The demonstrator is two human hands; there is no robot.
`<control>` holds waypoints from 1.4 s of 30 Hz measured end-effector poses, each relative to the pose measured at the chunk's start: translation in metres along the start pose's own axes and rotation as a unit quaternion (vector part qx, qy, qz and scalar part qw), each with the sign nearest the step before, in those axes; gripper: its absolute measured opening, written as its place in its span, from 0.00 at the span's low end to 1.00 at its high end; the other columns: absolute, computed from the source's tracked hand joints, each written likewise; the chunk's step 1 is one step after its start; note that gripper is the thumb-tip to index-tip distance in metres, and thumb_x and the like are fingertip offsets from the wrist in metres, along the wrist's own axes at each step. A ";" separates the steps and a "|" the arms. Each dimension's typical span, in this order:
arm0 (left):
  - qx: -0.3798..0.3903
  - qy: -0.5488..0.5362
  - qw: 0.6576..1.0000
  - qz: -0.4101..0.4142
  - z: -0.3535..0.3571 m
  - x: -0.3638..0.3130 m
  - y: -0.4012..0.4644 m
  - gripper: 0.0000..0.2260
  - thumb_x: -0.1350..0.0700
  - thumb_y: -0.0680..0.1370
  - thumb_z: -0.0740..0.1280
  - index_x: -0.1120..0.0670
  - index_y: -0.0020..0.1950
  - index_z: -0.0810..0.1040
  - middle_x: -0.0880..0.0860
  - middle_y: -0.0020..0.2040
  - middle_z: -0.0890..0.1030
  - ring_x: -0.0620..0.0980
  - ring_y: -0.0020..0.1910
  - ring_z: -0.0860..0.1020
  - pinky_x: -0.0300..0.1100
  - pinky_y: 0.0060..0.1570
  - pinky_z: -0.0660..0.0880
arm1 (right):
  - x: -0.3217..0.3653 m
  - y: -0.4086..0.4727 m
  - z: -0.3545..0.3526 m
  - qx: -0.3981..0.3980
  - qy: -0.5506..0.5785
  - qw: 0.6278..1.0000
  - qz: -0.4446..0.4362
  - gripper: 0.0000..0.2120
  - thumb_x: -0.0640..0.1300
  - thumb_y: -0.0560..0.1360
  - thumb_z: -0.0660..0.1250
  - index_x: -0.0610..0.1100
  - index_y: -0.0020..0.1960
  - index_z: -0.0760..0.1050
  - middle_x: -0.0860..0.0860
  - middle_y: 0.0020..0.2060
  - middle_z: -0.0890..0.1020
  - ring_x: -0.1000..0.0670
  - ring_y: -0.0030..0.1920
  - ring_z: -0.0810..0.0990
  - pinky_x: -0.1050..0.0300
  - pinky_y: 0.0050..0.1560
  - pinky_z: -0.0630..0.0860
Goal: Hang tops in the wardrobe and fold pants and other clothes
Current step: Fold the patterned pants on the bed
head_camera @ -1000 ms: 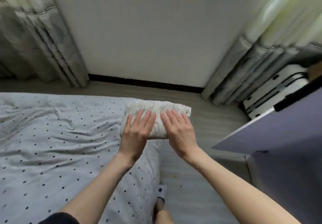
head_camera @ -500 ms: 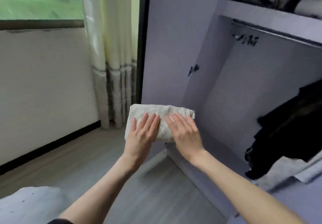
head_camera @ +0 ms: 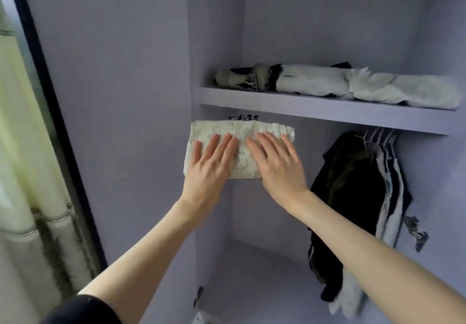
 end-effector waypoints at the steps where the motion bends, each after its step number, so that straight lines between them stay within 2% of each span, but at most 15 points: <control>1: -0.011 0.003 1.000 0.013 0.001 0.000 0.016 0.21 0.65 0.74 0.52 0.65 0.62 0.77 0.59 0.60 0.79 0.63 0.58 0.78 0.60 0.54 0.74 | -0.009 0.010 -0.003 -0.012 -0.015 1.000 0.009 0.25 0.32 0.71 0.51 0.38 0.65 0.73 0.40 0.61 0.78 0.40 0.64 0.75 0.38 0.65 0.69; 5: -0.028 -0.014 0.998 0.059 0.011 -0.006 0.067 0.22 0.65 0.74 0.51 0.64 0.64 0.75 0.59 0.63 0.77 0.63 0.62 0.75 0.61 0.56 0.73 | -0.045 0.033 -0.015 -0.032 -0.080 0.995 0.044 0.23 0.33 0.73 0.50 0.39 0.64 0.74 0.42 0.60 0.78 0.42 0.63 0.76 0.41 0.64 0.70; 8: -0.044 -0.030 0.996 0.077 0.023 -0.018 0.103 0.19 0.66 0.76 0.55 0.63 0.64 0.75 0.59 0.62 0.77 0.62 0.62 0.75 0.61 0.56 0.73 | -0.074 0.048 -0.021 -0.036 -0.128 0.990 0.056 0.24 0.34 0.74 0.48 0.40 0.64 0.75 0.43 0.60 0.79 0.42 0.62 0.76 0.41 0.64 0.71; 11: -0.041 -0.045 0.993 0.100 0.040 -0.032 0.141 0.23 0.65 0.75 0.49 0.63 0.65 0.74 0.59 0.64 0.76 0.62 0.63 0.74 0.62 0.57 0.72 | -0.108 0.061 -0.022 -0.039 -0.173 0.981 0.075 0.26 0.33 0.71 0.47 0.40 0.63 0.75 0.42 0.59 0.79 0.42 0.62 0.77 0.41 0.63 0.71; 16: -0.011 -0.068 0.990 0.126 0.069 -0.062 0.211 0.31 0.62 0.72 0.37 0.61 0.74 0.62 0.58 0.73 0.65 0.61 0.72 0.62 0.61 0.69 0.59 | -0.176 0.089 -0.021 -0.037 -0.223 0.970 0.089 0.27 0.33 0.71 0.46 0.41 0.61 0.76 0.43 0.59 0.80 0.44 0.61 0.78 0.43 0.61 0.73; 19: -0.023 -0.045 0.990 0.134 0.100 -0.090 0.263 0.26 0.65 0.78 0.42 0.58 0.77 0.51 0.55 0.77 0.55 0.57 0.76 0.54 0.56 0.73 0.51 | -0.233 0.105 -0.018 -0.049 -0.263 0.960 0.087 0.25 0.34 0.72 0.48 0.41 0.61 0.76 0.43 0.58 0.80 0.44 0.60 0.78 0.44 0.61 0.73; 21: -0.052 -0.041 0.987 0.145 0.116 -0.114 0.301 0.25 0.66 0.78 0.47 0.58 0.76 0.54 0.55 0.76 0.58 0.57 0.75 0.57 0.57 0.72 0.54 | -0.275 0.114 -0.020 -0.054 -0.285 0.953 0.090 0.24 0.35 0.72 0.49 0.40 0.61 0.76 0.43 0.59 0.80 0.43 0.60 0.78 0.44 0.62 0.73; 23: -0.096 -0.051 0.982 0.157 0.128 -0.143 0.339 0.27 0.64 0.75 0.43 0.60 0.74 0.61 0.57 0.74 0.64 0.59 0.72 0.64 0.59 0.69 0.61 | -0.321 0.123 -0.023 -0.066 -0.312 0.943 0.090 0.23 0.35 0.72 0.50 0.40 0.61 0.77 0.43 0.58 0.80 0.43 0.60 0.78 0.43 0.61 0.74; 26: -0.100 -0.064 0.980 0.162 0.154 -0.187 0.389 0.30 0.64 0.74 0.39 0.58 0.77 0.54 0.56 0.76 0.57 0.58 0.74 0.58 0.57 0.72 0.55 | -0.383 0.130 -0.025 -0.086 -0.355 0.927 0.088 0.21 0.34 0.73 0.53 0.40 0.61 0.76 0.41 0.59 0.79 0.42 0.60 0.78 0.41 0.61 0.73; 28: -0.071 -0.081 0.982 0.157 0.181 -0.215 0.415 0.27 0.63 0.78 0.42 0.55 0.77 0.45 0.55 0.78 0.48 0.57 0.76 0.50 0.56 0.73 0.48 | -0.423 0.128 -0.018 -0.049 -0.353 0.926 0.125 0.23 0.35 0.74 0.55 0.42 0.68 0.71 0.39 0.66 0.73 0.40 0.67 0.72 0.39 0.67 0.65; 30: 0.003 -0.113 0.980 0.161 0.215 -0.240 0.430 0.29 0.58 0.81 0.52 0.51 0.77 0.39 0.52 0.78 0.42 0.54 0.77 0.43 0.53 0.73 0.43 | -0.466 0.116 0.001 0.070 -0.329 0.920 0.201 0.27 0.39 0.78 0.55 0.47 0.76 0.55 0.43 0.75 0.58 0.43 0.75 0.56 0.42 0.73 0.51; 32: 0.118 -0.166 0.961 0.189 0.242 -0.255 0.433 0.31 0.57 0.80 0.54 0.48 0.77 0.40 0.50 0.78 0.43 0.51 0.77 0.43 0.51 0.73 0.42 | -0.497 0.101 0.021 0.202 -0.200 0.918 0.277 0.33 0.43 0.78 0.58 0.51 0.77 0.46 0.49 0.77 0.48 0.47 0.76 0.46 0.44 0.74 0.44; 34: 0.194 -0.169 0.942 0.216 0.260 -0.258 0.436 0.30 0.54 0.80 0.54 0.45 0.77 0.40 0.48 0.78 0.45 0.48 0.77 0.45 0.49 0.74 0.41 | -0.514 0.092 0.035 0.277 -0.076 0.901 0.326 0.34 0.47 0.76 0.58 0.53 0.77 0.44 0.52 0.77 0.45 0.50 0.76 0.43 0.44 0.75 0.43; 38: 0.247 -0.137 0.933 0.223 0.273 -0.256 0.448 0.29 0.46 0.80 0.51 0.42 0.75 0.37 0.45 0.77 0.41 0.44 0.76 0.40 0.48 0.73 0.36 | -0.526 0.089 0.049 0.296 -0.073 0.897 0.319 0.35 0.55 0.75 0.55 0.58 0.76 0.39 0.54 0.76 0.40 0.51 0.76 0.37 0.44 0.72 0.36; 42: 0.301 -0.146 0.919 0.208 0.268 -0.260 0.447 0.30 0.46 0.79 0.53 0.42 0.76 0.38 0.45 0.77 0.41 0.45 0.76 0.39 0.50 0.71 0.34 | -0.521 0.083 0.051 0.311 -0.058 0.893 0.321 0.35 0.55 0.76 0.55 0.58 0.76 0.38 0.53 0.76 0.38 0.51 0.75 0.36 0.43 0.72 0.35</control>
Point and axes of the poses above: each hand's wrist, its own y-axis towards the middle knuckle, its own z-axis out of the palm, x = y × z, the point moved 2 cm from there along y, towards the middle knuckle
